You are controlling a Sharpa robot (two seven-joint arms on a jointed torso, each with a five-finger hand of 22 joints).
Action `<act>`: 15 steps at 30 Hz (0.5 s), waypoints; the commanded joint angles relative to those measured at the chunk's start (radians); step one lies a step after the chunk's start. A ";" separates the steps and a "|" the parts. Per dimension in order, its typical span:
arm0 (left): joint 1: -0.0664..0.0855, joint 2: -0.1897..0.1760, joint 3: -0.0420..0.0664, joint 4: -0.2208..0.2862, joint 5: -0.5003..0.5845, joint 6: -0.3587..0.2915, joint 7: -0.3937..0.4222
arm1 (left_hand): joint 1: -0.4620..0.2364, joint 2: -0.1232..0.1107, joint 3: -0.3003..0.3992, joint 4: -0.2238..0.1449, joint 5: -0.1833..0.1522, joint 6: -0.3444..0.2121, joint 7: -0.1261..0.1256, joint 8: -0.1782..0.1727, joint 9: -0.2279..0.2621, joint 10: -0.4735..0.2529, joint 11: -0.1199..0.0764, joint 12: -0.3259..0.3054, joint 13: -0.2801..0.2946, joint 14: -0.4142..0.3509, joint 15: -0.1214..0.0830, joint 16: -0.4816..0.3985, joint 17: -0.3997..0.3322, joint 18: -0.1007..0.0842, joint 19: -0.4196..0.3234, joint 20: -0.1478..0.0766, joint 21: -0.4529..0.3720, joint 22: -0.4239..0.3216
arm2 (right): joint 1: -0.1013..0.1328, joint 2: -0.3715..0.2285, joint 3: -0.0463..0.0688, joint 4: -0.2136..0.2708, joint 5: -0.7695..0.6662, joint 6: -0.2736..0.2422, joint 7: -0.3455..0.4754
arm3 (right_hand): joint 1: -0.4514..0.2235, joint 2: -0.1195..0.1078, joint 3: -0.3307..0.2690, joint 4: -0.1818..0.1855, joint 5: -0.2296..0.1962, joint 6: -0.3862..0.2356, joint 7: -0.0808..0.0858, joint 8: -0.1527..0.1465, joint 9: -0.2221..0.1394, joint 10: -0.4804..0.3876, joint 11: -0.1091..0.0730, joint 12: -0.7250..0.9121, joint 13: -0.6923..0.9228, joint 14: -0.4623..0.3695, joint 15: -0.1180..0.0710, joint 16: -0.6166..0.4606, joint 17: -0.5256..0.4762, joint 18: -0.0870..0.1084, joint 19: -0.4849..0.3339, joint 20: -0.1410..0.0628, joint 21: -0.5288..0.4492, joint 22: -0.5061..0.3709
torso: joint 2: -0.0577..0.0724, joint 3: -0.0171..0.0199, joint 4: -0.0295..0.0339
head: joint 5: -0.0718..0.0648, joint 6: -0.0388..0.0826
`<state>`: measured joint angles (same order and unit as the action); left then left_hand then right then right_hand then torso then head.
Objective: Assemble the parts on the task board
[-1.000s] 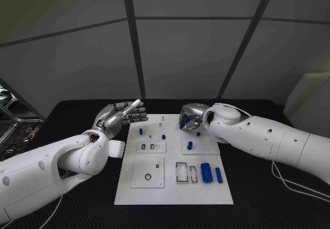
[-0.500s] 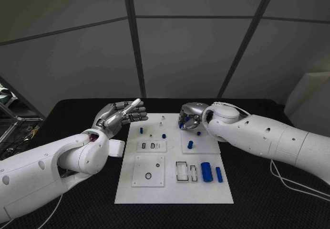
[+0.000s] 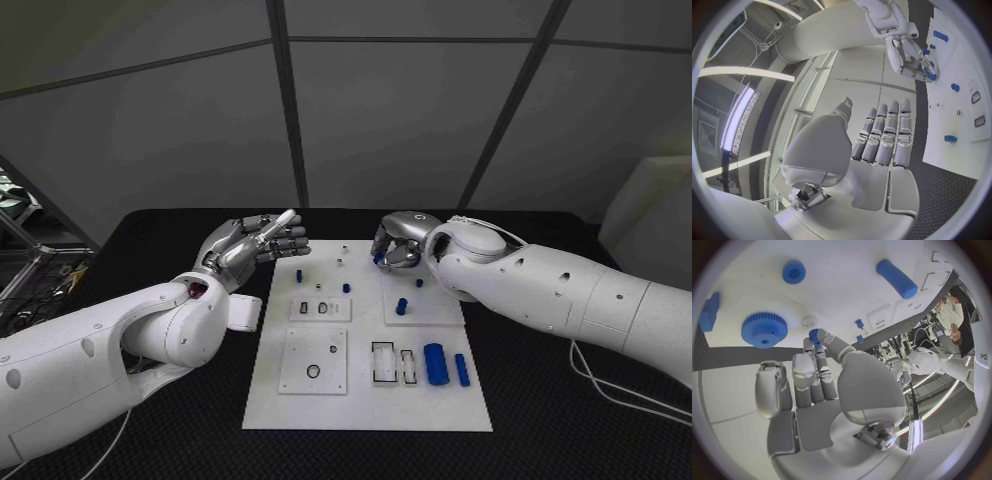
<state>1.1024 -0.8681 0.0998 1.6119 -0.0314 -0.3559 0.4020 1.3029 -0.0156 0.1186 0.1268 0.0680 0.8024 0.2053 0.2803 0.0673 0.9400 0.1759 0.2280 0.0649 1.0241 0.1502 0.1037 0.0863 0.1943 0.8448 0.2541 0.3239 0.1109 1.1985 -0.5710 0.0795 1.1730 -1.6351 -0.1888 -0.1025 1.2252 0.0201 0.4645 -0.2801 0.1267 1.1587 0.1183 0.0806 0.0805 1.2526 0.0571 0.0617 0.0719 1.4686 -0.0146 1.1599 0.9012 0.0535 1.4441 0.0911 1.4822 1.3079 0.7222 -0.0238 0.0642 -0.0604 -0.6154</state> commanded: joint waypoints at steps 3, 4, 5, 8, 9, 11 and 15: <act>0.002 -0.001 0.001 0.000 -0.006 0.014 0.004 | -0.005 0.002 -0.001 -0.004 -0.005 0.001 0.018 -0.005 -0.001 -0.003 0.005 -0.007 0.000 -0.006 -0.001 -0.005 -0.002 -0.015 -0.007 -0.002 -0.005 -0.001 | 0.003 0.023 0.001 -0.017 0.000 -0.125 0.019 | -0.003 -0.017 0.007 -0.002 -0.002 0.005 0.002 -0.005 0.012 -0.005 0.004 -0.002 -0.002 0.006 -0.004 0.007 0.005 -0.008 0.004 0.001 0.001 0.048 | 0.002 -0.0005 0.0047 | 0.004 0.006; 0.002 -0.001 0.001 0.000 -0.006 0.014 0.004 | -0.005 0.002 -0.001 -0.004 -0.005 0.001 0.018 -0.005 -0.001 -0.003 0.005 -0.007 0.000 -0.006 -0.001 -0.005 -0.002 -0.015 -0.008 -0.002 -0.005 -0.001 | 0.004 0.029 0.001 -0.024 0.000 -0.131 0.020 | -0.003 -0.017 0.007 -0.002 -0.002 0.005 0.002 -0.005 0.012 -0.005 0.004 -0.002 -0.002 0.006 -0.004 0.007 0.005 -0.008 0.004 0.001 0.001 0.048 | 0.002 -0.0004 0.0053 | 0.004 0.006; 0.002 0.000 0.001 0.000 -0.006 0.014 0.004 | -0.005 0.002 -0.001 -0.004 -0.005 0.001 0.018 -0.005 -0.001 -0.003 0.005 -0.007 0.000 -0.006 -0.001 -0.005 -0.002 -0.015 -0.008 -0.002 -0.005 -0.001 | 0.004 0.037 0.001 -0.032 0.000 -0.136 0.021 | -0.003 -0.017 0.007 -0.002 -0.002 0.005 0.002 -0.005 0.012 -0.005 0.004 -0.002 -0.002 0.006 -0.004 0.007 0.005 -0.008 0.004 0.001 0.001 0.048 | 0.001 -0.0003 0.0053 | 0.005 0.005; 0.002 0.000 0.001 -0.001 -0.006 0.015 0.003 | -0.005 0.002 -0.001 -0.004 -0.005 0.001 0.018 -0.005 -0.001 -0.003 0.005 -0.007 0.000 -0.006 -0.001 -0.005 -0.002 -0.015 -0.008 -0.002 -0.005 -0.001 | 0.006 0.060 0.001 -0.060 0.002 -0.148 0.026 | -0.003 -0.018 0.008 -0.002 -0.001 0.005 0.002 -0.005 0.012 -0.005 0.004 -0.002 -0.002 0.006 -0.004 0.009 0.008 -0.009 0.005 0.001 0.001 0.050 | 0.002 -0.0004 0.0048 | 0.005 0.005; 0.002 0.001 0.001 -0.001 -0.006 0.015 0.003 | -0.005 0.002 -0.001 -0.004 -0.005 0.001 0.018 -0.005 -0.001 -0.003 0.005 -0.007 0.000 -0.006 -0.001 -0.005 -0.002 -0.015 -0.008 -0.002 -0.005 -0.001 | 0.007 0.069 0.001 -0.070 0.003 -0.151 0.028 | -0.003 -0.018 0.008 -0.002 -0.001 0.005 0.002 -0.005 0.012 -0.005 0.004 -0.002 -0.002 0.006 -0.004 0.009 0.008 -0.009 0.005 0.001 0.001 0.050 | 0.002 -0.0005 0.0042 | 0.006 0.005; 0.002 0.001 0.001 -0.001 -0.006 0.015 0.003 | -0.005 0.002 -0.001 -0.004 -0.005 0.001 0.018 -0.005 -0.001 -0.003 0.005 -0.007 0.000 -0.006 -0.001 -0.005 -0.002 -0.015 -0.008 -0.002 -0.005 -0.001 | 0.009 0.085 0.001 -0.089 0.007 -0.153 0.034 | -0.004 -0.019 0.008 -0.001 0.000 0.005 0.003 -0.006 0.012 -0.005 0.004 -0.002 -0.002 0.007 -0.004 0.011 0.009 -0.009 0.005 0.001 0.002 0.050 | 0.003 -0.0010 0.0045 | 0.007 0.005; 0.004 0.003 0.001 -0.001 -0.006 0.015 0.003 | -0.005 0.002 -0.001 -0.004 -0.005 0.001 0.018 -0.005 -0.001 -0.003 0.005 -0.007 0.000 -0.006 -0.001 -0.005 -0.002 -0.015 -0.008 -0.002 -0.005 -0.001 | 0.013 0.120 0.001 -0.127 0.013 -0.149 0.045 | -0.006 -0.021 0.011 -0.001 0.002 0.003 0.003 -0.008 0.012 -0.007 0.005 -0.002 -0.003 0.007 -0.003 0.013 0.011 -0.009 0.006 0.002 0.003 0.052 | 0.003 -0.0011 0.0038 | 0.010 0.003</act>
<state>1.1036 -0.8674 0.0998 1.6103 -0.0316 -0.3537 0.4005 1.3029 -0.0156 0.1186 0.1268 0.0680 0.8024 0.2053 0.2803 0.0674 0.9400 0.1758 0.2280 0.0648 1.0241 0.1502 0.1038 0.0864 0.1943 0.8448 0.2541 0.3239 0.1110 1.2075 -0.4607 0.0800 1.0570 -1.6296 -0.3059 -0.0816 1.2210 0.0079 0.4675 -0.2826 0.1248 1.1588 0.1180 0.0771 0.0925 1.2486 0.0610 0.0615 0.0703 1.4686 -0.0146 1.1674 0.9106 0.0538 1.4441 0.0911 1.4822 1.3078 0.7251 -0.0247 0.0689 -0.0517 -0.6106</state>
